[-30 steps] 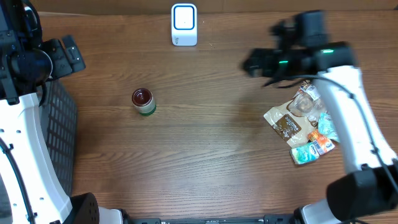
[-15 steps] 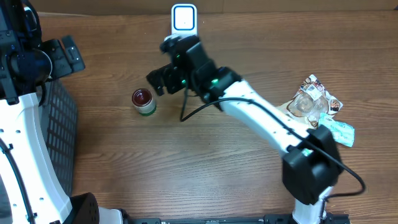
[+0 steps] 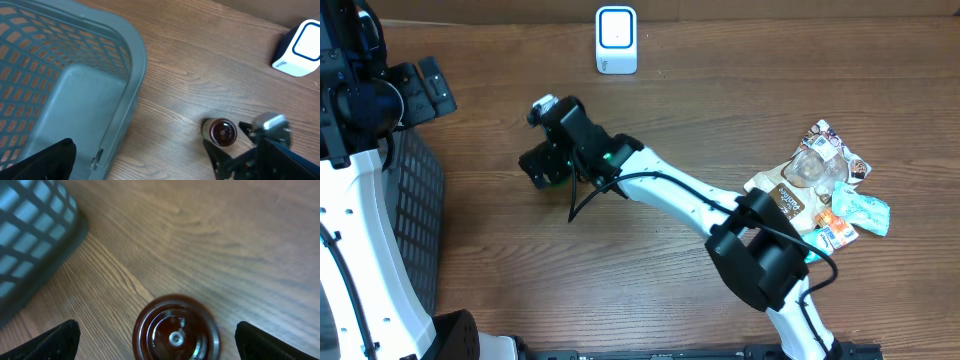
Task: Scan the item barcode
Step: 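Reach the right gripper down over the brown jar, then close the right gripper on the brown jar lid and adjust grip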
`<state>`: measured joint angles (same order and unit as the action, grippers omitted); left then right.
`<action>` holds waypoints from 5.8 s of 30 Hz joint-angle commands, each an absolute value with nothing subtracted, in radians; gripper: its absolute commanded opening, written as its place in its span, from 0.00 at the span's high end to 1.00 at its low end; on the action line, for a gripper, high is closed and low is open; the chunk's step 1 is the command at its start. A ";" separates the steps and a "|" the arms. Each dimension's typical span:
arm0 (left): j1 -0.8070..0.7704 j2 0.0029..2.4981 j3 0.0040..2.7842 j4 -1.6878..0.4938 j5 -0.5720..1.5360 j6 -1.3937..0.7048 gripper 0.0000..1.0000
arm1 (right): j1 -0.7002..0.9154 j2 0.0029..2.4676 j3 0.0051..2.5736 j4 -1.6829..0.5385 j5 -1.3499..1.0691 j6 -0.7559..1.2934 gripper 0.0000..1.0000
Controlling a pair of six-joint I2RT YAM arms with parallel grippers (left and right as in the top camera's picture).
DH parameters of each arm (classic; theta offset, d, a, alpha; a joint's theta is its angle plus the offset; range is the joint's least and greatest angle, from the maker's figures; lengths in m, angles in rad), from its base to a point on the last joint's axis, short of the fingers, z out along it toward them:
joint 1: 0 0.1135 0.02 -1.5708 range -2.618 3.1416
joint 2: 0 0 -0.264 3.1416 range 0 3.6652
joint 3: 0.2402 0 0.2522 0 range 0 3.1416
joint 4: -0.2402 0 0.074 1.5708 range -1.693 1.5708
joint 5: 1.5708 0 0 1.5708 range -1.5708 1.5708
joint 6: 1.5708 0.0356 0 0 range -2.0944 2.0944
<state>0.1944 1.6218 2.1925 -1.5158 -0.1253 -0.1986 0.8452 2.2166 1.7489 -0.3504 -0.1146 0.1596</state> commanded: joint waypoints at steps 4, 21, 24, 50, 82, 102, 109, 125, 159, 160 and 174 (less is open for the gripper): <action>0.196 1.623 2.195 -1.514 -0.134 -0.179 0.00 | 0.847 2.270 1.777 -0.334 -0.074 0.148 0.00; 0.196 1.623 2.194 -1.514 -0.134 -0.179 0.00 | 0.788 2.238 1.774 -0.412 -0.106 0.125 0.28; 0.196 1.623 2.195 -1.514 -0.134 -0.179 0.00 | 0.762 2.193 1.774 -0.467 -0.106 0.125 0.28; 0.196 1.623 2.195 -1.514 -0.134 -0.179 0.00 | 0.621 2.080 1.737 -0.904 -0.031 0.213 0.28; 0.196 1.623 2.195 -1.514 -0.134 -0.179 0.00 | 0.600 2.088 1.785 -0.946 0.089 0.554 0.00; 0.196 1.623 2.195 -1.514 -0.134 -0.179 0.00 | 0.629 2.090 1.713 -0.949 0.157 0.884 0.15; 0.196 1.623 2.195 -1.514 -0.134 -0.179 0.01 | 0.629 2.089 1.713 -0.952 0.156 0.662 0.28; 0.196 1.623 2.195 -1.514 -0.134 -0.179 0.00 | 0.629 2.067 1.720 -1.101 -0.002 -0.556 0.24; 0.196 1.623 2.195 -1.514 -0.134 -0.179 0.00 | 0.551 2.006 1.674 -1.046 -0.164 0.044 0.00; 0.196 1.623 2.195 -1.514 -0.134 -0.179 0.00 | 0.555 2.007 1.674 -1.045 -0.147 0.045 0.00; 0.196 1.623 2.194 -1.514 -0.134 -0.179 0.01 | 0.567 2.011 1.575 -0.940 -0.133 0.061 0.06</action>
<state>0.1944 1.6218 2.1925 -1.5158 -0.1249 -0.1986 0.5591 2.0392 1.5982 -0.9627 -0.1402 0.0368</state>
